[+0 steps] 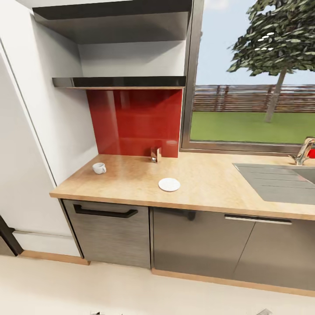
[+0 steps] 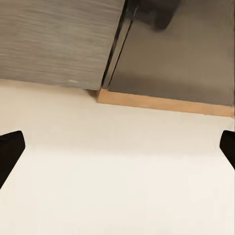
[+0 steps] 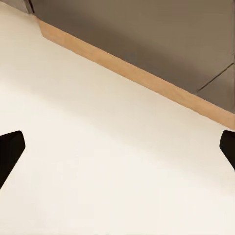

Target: Set up a coffee station on the kitchen countertop: keep the coffee maker on the countertop, move the bottle of coffee from the kitchen shelf to the counter next to the coffee maker, place a paper coffee filter on top of the coffee maker, put the saucer next to the coffee maker with the coffee cup on the saucer, and place the electric kettle next to the coffee maker.

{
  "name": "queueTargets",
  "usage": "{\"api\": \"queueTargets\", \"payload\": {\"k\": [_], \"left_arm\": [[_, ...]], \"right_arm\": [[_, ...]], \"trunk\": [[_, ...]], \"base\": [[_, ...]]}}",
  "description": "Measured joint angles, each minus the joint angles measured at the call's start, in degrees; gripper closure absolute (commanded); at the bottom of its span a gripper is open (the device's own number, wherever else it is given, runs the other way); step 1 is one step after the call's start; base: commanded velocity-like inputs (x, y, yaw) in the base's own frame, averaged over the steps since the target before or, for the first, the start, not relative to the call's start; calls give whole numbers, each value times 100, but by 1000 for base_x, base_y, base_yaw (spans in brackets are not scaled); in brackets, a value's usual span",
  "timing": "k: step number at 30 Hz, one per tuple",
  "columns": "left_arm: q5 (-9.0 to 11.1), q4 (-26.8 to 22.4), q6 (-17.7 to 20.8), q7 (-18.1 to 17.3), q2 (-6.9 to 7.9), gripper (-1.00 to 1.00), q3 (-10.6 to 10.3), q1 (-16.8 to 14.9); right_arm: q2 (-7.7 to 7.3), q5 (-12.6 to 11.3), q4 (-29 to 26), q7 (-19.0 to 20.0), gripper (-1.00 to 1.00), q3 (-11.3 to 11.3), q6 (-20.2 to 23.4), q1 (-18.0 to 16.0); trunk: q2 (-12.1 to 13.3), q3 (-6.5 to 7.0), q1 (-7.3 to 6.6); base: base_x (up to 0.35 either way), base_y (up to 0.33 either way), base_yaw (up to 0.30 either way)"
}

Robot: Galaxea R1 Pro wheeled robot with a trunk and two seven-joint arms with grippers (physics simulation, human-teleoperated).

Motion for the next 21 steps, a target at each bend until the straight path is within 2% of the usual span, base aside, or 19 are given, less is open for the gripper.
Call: {"api": "queueTargets", "payload": {"k": [4, 5, 6, 11, 12, 14, 17, 18, 19, 21], "left_arm": [[-2, -769, 529, -15, 34, -100, 2, 2], [1, -1167, 834, -19, 51, -100, -7, -2], [2, -1380, 1006, -20, 57, -100, -9, -3], [-1, -2147, 1781, -82, 57, -100, 157, -2], [6, -2311, 1989, -247, 30, -100, 269, -4], [13, -2426, 2186, -591, 9, -100, 417, -5], [9, -2521, 2534, -1409, -12, -100, 774, -7], [7, -2540, 2675, -1729, -20, -100, 933, -10], [5, -2569, 2974, -2380, -48, -100, 1266, -23], [5, -2588, 3275, -3019, -92, -100, 1651, -49]], "right_arm": [[1, -83, -784, 1006, -100, -22, 681, -1], [1, -131, -1199, 1564, -100, -30, 1064, -2], [2, -157, -1432, 1850, -100, -34, 1273, -1], [1, -362, -2493, 2984, -100, -47, 2160, -2], [0, -496, -2900, 3327, -100, -49, 2532, -3], [0, -619, -3330, 3651, -100, -49, 2905, -1], [-1, -759, -3899, 4059, -100, -47, 3426, -1], [-2, -821, -4217, 4261, -100, -46, 3739, -1], [-3, -847, -4376, 4347, -100, -46, 3889, -2], [-2, -888, -4654, 4479, -100, -46, 4146, -23]], "trunk": [[0, 0, 0], [0, 1, 0], [0, 0, 0], [0, 0, 0], [0, 1, 0], [0, 0, 0], [0, 0, 0], [0, 0, 0], [0, 0, 0], [0, 0, 0]], "base": [[0, 0, 0], [0, 0, 0], [0, 0, 0], [0, 0, 0], [0, 0, 0], [0, 0, 0], [0, 0, 0], [0, 0, 0], [0, 0, 0], [0, 0, 0]]}}
